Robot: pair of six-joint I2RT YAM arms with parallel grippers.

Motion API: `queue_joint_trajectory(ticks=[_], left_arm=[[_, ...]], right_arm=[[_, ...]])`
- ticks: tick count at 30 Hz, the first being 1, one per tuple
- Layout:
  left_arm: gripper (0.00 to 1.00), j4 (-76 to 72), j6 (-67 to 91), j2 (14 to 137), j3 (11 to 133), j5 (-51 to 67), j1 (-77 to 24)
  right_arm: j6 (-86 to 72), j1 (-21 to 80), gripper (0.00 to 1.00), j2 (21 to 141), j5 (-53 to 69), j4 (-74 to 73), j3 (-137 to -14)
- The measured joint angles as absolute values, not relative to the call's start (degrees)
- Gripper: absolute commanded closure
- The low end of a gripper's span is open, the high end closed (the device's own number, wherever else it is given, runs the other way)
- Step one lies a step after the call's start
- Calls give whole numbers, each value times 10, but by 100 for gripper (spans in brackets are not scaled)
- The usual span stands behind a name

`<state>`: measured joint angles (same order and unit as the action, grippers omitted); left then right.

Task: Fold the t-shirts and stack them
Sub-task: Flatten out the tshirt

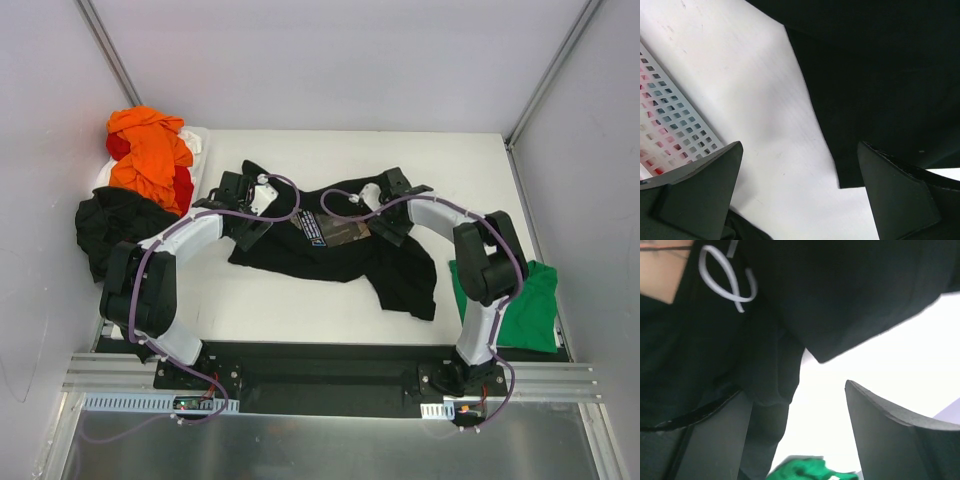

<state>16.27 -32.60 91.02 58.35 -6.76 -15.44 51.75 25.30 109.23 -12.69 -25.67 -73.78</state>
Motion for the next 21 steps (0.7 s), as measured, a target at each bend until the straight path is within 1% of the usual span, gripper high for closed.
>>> queue_joint_trajectory(ticks=[5, 10, 15, 21], left_arm=[[1, 161, -326, 910, 583, -72, -154], [1, 157, -326, 913, 583, -76, -155], [1, 157, -325, 917, 586, -76, -159], [1, 157, -319, 923, 620, -76, -166]], right_arm=[[538, 220, 22, 1108, -154, -240, -755], [547, 207, 22, 1111, -168, -240, -758], [545, 217, 22, 1101, -171, -254, -756], [534, 251, 19, 1044, -175, -274, -742]])
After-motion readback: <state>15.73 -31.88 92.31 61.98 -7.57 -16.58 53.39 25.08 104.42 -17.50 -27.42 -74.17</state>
